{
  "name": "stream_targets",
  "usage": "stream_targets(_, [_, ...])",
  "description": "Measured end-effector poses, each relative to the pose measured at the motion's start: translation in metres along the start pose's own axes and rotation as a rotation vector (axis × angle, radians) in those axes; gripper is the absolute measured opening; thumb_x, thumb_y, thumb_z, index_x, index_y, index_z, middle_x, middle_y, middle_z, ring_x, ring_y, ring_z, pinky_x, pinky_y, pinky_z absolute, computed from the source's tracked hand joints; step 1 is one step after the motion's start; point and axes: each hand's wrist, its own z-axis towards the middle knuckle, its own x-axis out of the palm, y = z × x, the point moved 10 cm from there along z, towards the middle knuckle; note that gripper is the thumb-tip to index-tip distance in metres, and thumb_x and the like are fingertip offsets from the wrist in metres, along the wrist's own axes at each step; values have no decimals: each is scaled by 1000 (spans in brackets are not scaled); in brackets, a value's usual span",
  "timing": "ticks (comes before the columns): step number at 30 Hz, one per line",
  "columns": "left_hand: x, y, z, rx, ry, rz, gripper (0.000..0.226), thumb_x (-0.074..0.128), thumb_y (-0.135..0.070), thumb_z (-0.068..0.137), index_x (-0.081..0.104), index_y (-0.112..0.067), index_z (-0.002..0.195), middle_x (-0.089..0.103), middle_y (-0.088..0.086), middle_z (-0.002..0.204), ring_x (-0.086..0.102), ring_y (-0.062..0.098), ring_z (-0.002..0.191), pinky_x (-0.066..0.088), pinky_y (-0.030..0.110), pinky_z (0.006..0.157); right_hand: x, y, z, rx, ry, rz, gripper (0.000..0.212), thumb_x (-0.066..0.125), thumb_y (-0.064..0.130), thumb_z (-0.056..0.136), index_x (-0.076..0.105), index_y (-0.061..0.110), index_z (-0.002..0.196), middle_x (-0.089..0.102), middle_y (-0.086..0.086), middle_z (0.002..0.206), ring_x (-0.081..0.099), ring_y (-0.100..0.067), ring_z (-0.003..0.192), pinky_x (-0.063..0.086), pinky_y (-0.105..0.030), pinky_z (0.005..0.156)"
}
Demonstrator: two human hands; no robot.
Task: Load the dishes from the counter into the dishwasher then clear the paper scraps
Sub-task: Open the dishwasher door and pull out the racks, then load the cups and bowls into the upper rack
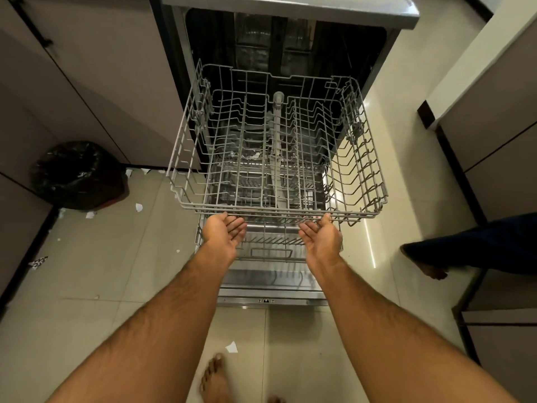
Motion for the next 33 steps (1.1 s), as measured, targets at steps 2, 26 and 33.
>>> stream_targets(2, [-13, -11, -4, 69, -84, 46, 19, 45, -11, 101, 62, -1, 99, 68, 16, 98, 66, 28, 90, 55, 32, 73, -4, 15, -12, -115, -94, -139, 17, 53, 25, 106, 60, 10, 108, 65, -5, 91, 62, -14, 77, 55, -25, 64])
stream_targets(26, [-16, -272, -200, 1324, -422, 1605, 71, 49, -31, 97, 23, 1, 155, 27, 21, 160, 19, 31, 152, 11, 44, 126, 270, 73, -216, -1323, 472, -1909, 79, 45, 48, 104, 9, 6, 161, 11, -21, 167, 8, -36, 156, 15, -52, 126])
stream_targets(33, [-39, -372, -230, 1304, -514, 1607, 73, 51, -31, 96, 24, 1, 155, 29, 20, 160, 19, 31, 152, 17, 47, 125, 372, 102, -271, -1393, 488, -1842, 78, 47, 45, 104, 15, 4, 161, 16, -21, 167, 9, -37, 156, 15, -53, 126])
